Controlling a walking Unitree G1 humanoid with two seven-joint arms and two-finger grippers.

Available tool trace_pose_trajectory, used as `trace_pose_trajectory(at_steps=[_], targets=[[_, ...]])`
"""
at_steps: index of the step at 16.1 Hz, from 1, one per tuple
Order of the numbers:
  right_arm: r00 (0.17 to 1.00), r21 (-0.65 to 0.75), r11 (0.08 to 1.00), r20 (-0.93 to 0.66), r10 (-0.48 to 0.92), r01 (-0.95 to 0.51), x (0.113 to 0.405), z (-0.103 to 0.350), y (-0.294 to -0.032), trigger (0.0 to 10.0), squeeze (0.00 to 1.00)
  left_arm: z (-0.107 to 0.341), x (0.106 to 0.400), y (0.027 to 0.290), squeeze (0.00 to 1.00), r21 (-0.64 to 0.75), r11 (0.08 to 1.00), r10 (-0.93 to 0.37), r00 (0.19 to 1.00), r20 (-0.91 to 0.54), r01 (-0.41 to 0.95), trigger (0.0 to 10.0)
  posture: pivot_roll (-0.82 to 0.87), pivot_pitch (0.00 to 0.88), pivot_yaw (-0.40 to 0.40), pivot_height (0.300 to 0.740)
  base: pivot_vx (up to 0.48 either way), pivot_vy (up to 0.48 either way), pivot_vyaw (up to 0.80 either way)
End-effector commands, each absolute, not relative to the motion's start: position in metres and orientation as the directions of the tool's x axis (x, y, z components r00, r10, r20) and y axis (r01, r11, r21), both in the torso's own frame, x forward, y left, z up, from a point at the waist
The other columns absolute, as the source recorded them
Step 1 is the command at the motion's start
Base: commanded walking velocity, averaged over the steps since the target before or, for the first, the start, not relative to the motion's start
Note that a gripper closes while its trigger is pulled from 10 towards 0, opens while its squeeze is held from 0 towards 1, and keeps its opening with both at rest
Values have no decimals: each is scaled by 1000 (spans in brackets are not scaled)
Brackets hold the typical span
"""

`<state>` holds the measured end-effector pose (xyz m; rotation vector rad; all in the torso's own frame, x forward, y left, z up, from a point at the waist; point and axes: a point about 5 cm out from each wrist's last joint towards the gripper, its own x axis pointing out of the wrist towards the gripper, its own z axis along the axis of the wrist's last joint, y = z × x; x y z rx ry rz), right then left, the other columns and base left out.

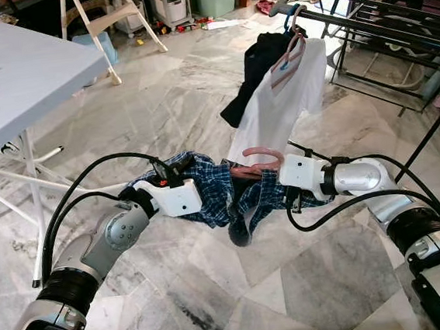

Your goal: Hang hanger

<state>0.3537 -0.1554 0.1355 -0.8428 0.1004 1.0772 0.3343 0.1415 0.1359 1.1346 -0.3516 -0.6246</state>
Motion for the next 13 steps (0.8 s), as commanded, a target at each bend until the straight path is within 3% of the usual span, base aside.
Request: trace_pose_trajectory(at_steps=[1, 13], targets=[[434, -525, 154, -466, 771, -837, 347, 129, -147, 0, 0, 145, 341, 154, 1000, 896, 376, -558, 830, 15, 237, 10000, -58, 126, 12, 740, 0, 0, 0], [460, -517, 190, -466, 756, -835, 346, 123, -149, 0, 0, 145, 340, 154, 1000, 872, 401, -596, 803, 16, 280, 10000, -56, 116, 19, 740, 0, 0, 0]])
